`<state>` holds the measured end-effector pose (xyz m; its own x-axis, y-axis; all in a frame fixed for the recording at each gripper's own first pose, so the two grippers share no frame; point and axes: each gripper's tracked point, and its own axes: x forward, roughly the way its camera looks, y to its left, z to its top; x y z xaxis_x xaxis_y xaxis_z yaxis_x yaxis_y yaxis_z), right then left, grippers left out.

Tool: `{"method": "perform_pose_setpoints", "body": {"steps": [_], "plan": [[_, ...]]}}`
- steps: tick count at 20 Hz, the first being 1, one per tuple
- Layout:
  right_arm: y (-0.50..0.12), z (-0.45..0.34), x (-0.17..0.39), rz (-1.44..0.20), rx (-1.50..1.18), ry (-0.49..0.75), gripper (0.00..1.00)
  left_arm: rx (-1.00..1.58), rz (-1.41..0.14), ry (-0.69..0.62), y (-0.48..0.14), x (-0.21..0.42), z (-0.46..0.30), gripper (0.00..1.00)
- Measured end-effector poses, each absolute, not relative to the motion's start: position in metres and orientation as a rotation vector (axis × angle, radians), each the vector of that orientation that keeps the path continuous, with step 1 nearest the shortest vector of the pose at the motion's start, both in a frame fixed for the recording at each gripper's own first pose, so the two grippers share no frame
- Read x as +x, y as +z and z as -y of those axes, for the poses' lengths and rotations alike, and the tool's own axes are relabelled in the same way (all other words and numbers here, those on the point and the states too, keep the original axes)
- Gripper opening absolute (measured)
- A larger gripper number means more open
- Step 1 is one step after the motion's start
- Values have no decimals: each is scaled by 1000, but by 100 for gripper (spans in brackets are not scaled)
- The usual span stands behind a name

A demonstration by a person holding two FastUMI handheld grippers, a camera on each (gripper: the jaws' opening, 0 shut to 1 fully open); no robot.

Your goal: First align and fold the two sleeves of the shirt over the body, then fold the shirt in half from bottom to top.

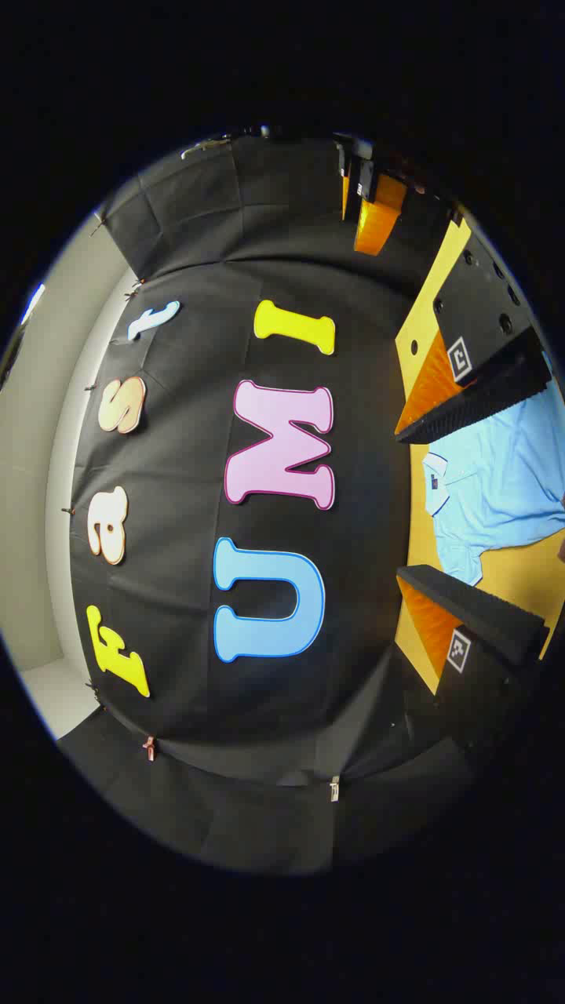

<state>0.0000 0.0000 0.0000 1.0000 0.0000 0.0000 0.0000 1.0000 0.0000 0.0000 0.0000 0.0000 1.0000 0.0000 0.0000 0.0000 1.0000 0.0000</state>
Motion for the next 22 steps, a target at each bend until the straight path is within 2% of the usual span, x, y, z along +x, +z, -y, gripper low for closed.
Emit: {"method": "perform_pose_setpoints", "body": {"steps": [3, 4, 5, 15, 22], "plan": [[-1, 5, 6, -3, -2, -8, 98, 4, -12, 8, -3, 0, -1, 99], [-3, 6, 8, -8, -2, -10, 98, 6, -17, 12, -4, 0, -2, 94], [-5, 7, 9, -16, -1, -10, 98, 9, -22, 16, -4, 1, -3, 98], [-13, 1, 43, -40, -17, 17, 98, 9, -26, 41, 1, 16, -13, 98], [-51, 24, 140, -168, -72, 13, 97, -13, -89, 81, -10, 55, -26, 98]]}}
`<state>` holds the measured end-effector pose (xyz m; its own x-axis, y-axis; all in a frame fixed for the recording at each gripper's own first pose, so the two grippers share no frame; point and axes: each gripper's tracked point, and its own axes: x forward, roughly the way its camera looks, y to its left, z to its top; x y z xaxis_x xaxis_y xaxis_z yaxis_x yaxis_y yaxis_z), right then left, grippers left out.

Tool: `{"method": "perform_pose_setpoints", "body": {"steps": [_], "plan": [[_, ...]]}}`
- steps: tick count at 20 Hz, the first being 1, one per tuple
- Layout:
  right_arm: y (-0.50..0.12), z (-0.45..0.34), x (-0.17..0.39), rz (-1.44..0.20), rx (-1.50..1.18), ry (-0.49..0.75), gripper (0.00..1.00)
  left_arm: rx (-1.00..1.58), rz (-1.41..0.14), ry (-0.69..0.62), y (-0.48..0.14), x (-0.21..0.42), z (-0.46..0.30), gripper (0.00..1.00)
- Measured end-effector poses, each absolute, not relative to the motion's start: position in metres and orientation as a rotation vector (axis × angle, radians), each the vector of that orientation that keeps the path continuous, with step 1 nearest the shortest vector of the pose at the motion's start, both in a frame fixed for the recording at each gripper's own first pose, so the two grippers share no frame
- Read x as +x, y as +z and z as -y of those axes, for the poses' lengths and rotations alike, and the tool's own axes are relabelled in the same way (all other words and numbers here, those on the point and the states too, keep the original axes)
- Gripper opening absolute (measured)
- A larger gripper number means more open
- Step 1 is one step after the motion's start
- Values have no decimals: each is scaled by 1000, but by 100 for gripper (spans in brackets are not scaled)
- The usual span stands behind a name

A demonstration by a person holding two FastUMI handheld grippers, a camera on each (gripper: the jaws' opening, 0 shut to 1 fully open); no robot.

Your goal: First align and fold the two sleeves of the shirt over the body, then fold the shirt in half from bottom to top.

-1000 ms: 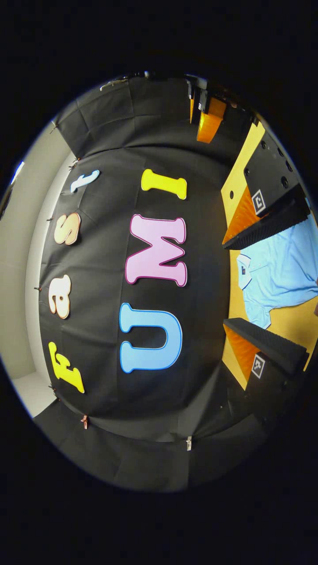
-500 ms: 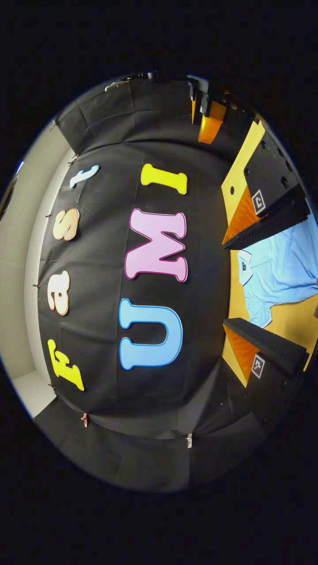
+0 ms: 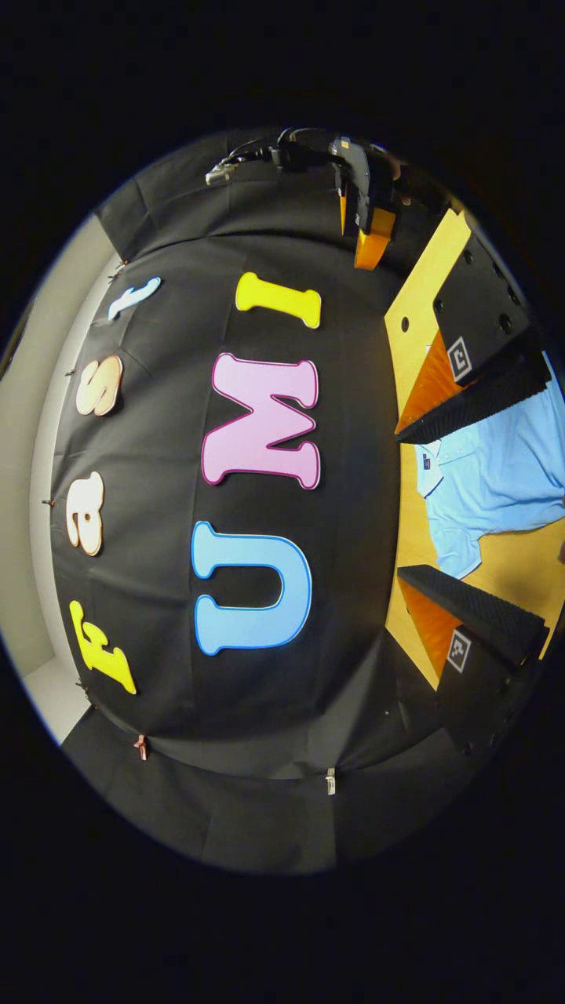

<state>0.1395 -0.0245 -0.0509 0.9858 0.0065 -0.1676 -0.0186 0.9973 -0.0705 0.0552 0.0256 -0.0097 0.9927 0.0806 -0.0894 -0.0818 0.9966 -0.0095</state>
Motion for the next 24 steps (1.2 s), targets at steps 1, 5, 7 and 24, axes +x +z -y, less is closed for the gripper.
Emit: {"method": "perform_pose_setpoints", "body": {"steps": [1, 5, 7, 24], "plan": [[-57, 30, 154, -182, -82, 7, 97, -32, -103, 89, -12, 61, -27, 98], [-101, 46, 229, -287, -76, -15, 97, -72, -137, 146, -18, 86, -46, 98], [-131, 48, 252, -381, -44, -17, 98, -46, -162, 187, -24, 96, -58, 98], [-380, 79, 350, -925, 16, -109, 98, 69, -320, 183, -59, 138, -40, 97]]}}
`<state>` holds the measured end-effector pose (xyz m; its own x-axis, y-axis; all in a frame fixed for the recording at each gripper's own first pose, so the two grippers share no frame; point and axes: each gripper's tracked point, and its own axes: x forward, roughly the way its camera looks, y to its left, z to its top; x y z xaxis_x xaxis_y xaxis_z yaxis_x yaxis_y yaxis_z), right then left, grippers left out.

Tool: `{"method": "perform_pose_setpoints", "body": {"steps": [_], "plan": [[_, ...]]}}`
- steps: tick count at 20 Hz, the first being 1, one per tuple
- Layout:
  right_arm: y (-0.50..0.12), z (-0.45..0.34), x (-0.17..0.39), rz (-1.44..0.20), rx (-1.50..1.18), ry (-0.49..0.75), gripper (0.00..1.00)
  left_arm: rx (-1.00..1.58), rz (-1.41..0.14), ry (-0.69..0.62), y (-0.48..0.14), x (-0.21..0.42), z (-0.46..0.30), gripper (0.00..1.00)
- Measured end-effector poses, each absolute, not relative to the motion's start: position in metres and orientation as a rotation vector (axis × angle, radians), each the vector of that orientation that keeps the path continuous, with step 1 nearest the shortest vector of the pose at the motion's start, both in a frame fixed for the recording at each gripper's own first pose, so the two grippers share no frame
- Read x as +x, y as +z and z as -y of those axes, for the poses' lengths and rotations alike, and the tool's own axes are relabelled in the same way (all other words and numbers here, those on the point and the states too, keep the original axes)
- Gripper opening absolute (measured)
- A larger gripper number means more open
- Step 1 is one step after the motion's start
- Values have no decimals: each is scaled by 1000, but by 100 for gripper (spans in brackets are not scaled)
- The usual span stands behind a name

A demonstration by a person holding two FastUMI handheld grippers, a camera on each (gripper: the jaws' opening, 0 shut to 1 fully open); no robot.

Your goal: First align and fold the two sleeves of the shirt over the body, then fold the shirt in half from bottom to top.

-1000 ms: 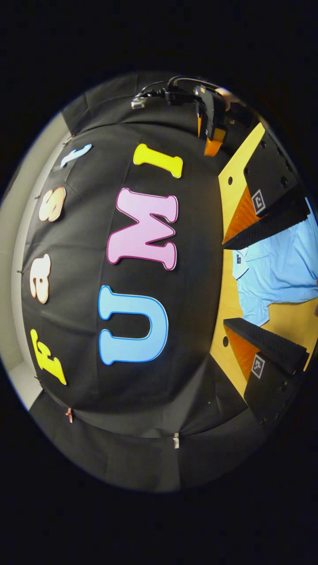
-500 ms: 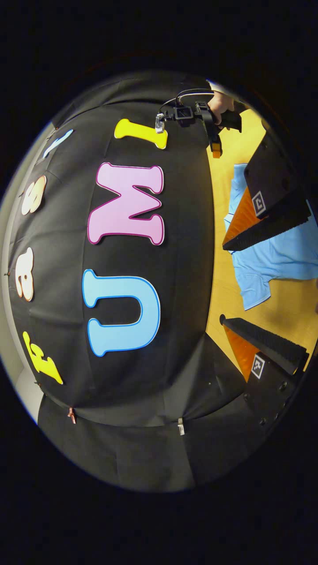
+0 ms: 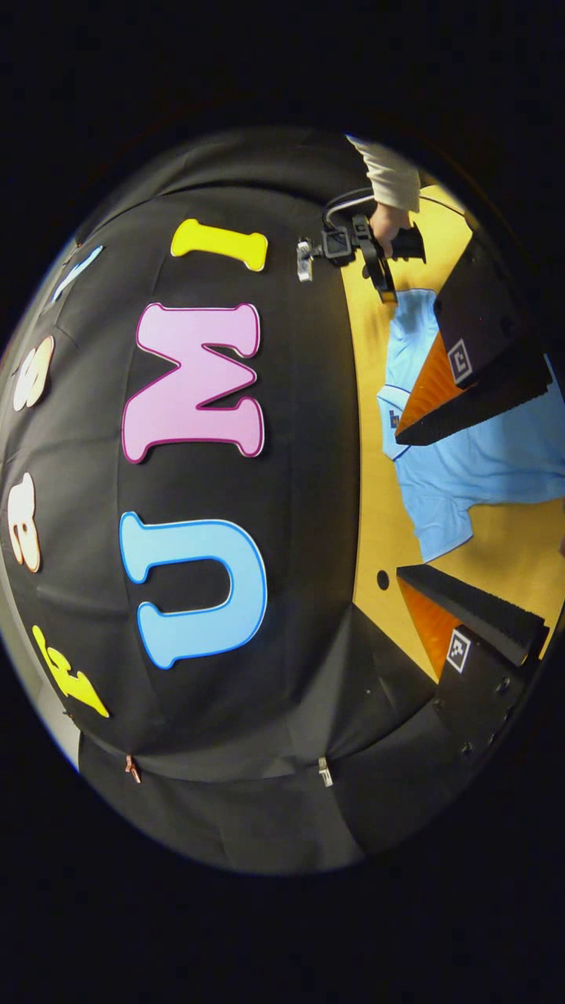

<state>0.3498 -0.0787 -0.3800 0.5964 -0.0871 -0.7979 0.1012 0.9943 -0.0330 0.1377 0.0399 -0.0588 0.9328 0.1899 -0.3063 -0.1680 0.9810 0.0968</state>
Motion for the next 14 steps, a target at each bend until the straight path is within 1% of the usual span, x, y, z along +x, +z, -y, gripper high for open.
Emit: {"method": "perform_pose_setpoints", "body": {"steps": [1, 2, 3, 4, 5, 6, 7, 8, 9, 10, 12, 14], "plan": [[-391, 78, 350, -946, 9, -112, 97, 70, -322, 178, -59, 141, -37, 97], [-397, 77, 348, -974, 25, -109, 94, 70, -323, 173, -61, 145, -36, 96], [-396, 76, 355, -959, 55, -122, 98, 68, -324, 168, -63, 147, -35, 92], [-397, 79, 355, -959, 76, -132, 98, 64, -326, 165, -64, 150, -33, 96], [-395, 79, 353, -963, 93, -137, 95, 61, -329, 164, -66, 151, -33, 96], [-396, 81, 355, -961, 90, -141, 96, 54, -331, 163, -67, 153, -32, 96], [-397, 82, 355, -960, 86, -133, 94, 46, -334, 160, -68, 154, -30, 96], [-396, 82, 355, -961, 85, -121, 90, 39, -336, 158, -72, 155, -30, 96], [-394, 82, 355, -957, 84, -115, 77, 35, -337, 158, -73, 155, -29, 96], [-397, 81, 355, -962, 89, -113, 67, 32, -337, 162, -73, 156, -30, 96], [-398, 77, 356, -963, 117, -119, 33, 26, -327, 174, -72, 156, -33, 96], [-396, 74, 358, -967, 156, -134, 12, 15, -328, 180, -74, 156, -34, 96]]}}
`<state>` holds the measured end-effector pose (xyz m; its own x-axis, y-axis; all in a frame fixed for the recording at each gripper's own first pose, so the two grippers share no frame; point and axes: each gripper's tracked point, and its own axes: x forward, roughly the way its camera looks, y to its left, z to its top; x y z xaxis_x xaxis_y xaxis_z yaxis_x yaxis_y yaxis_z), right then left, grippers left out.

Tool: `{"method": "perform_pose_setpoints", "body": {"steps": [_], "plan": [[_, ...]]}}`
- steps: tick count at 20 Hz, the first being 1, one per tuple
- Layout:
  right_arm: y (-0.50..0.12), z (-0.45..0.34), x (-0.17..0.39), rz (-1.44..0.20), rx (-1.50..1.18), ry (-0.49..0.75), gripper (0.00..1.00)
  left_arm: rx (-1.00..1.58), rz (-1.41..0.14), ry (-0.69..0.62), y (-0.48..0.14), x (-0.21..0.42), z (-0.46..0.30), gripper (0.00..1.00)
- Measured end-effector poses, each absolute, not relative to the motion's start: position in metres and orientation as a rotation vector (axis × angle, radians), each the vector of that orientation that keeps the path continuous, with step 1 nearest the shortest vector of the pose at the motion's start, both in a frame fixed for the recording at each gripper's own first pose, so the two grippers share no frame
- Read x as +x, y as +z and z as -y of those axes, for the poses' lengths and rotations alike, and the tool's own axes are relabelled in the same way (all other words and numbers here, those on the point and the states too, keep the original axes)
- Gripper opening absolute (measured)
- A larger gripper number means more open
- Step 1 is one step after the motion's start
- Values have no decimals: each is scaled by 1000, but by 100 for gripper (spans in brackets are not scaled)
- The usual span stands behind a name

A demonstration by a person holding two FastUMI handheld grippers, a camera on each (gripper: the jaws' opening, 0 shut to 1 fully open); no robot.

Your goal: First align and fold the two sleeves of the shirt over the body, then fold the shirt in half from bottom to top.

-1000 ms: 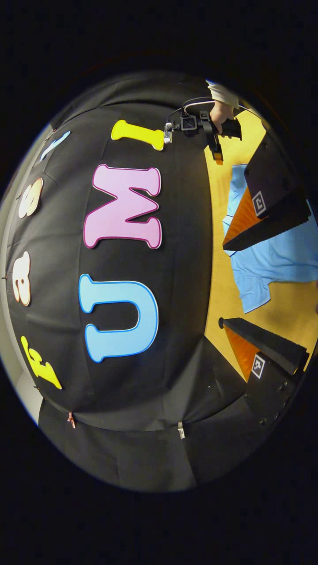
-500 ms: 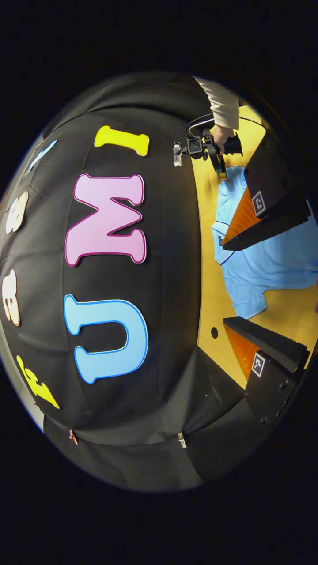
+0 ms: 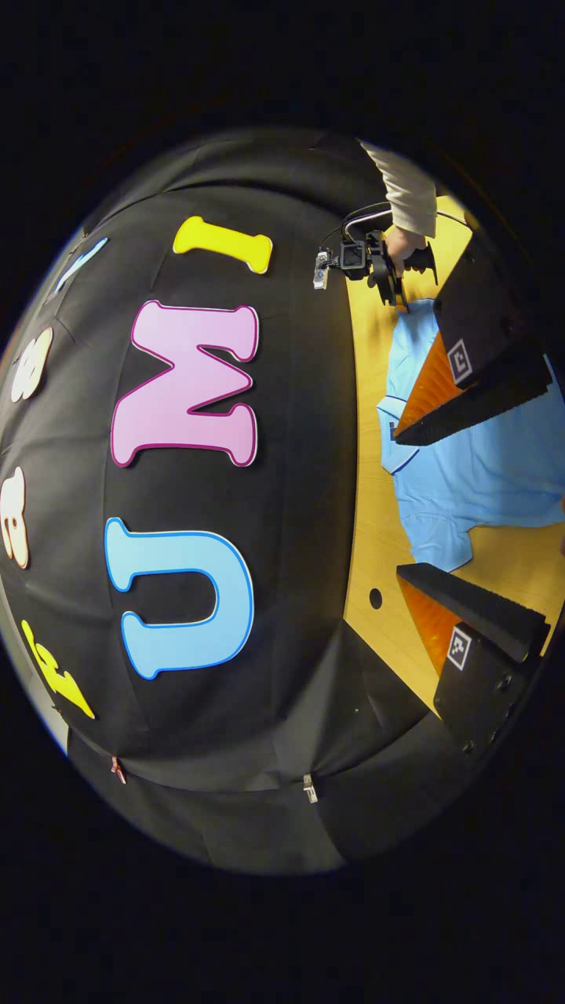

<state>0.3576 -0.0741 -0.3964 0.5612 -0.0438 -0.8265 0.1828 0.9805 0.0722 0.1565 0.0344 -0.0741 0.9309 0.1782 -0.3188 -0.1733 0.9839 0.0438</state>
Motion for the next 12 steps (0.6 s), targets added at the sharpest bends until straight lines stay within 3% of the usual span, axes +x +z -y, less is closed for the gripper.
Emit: {"method": "perform_pose_setpoints", "body": {"steps": [1, 2, 3, 12], "plan": [[-395, 72, 357, -967, 173, -125, 1, 8, -331, 182, -75, 154, -35, 96], [-395, 72, 356, -967, 182, -125, 0, 2, -334, 184, -76, 154, -37, 96], [-393, 71, 356, -972, 190, -122, 6, -3, -338, 187, -78, 153, -39, 96], [-333, -5, 366, -860, 123, 7, 5, -37, -337, 265, -77, 135, -63, 96]]}}
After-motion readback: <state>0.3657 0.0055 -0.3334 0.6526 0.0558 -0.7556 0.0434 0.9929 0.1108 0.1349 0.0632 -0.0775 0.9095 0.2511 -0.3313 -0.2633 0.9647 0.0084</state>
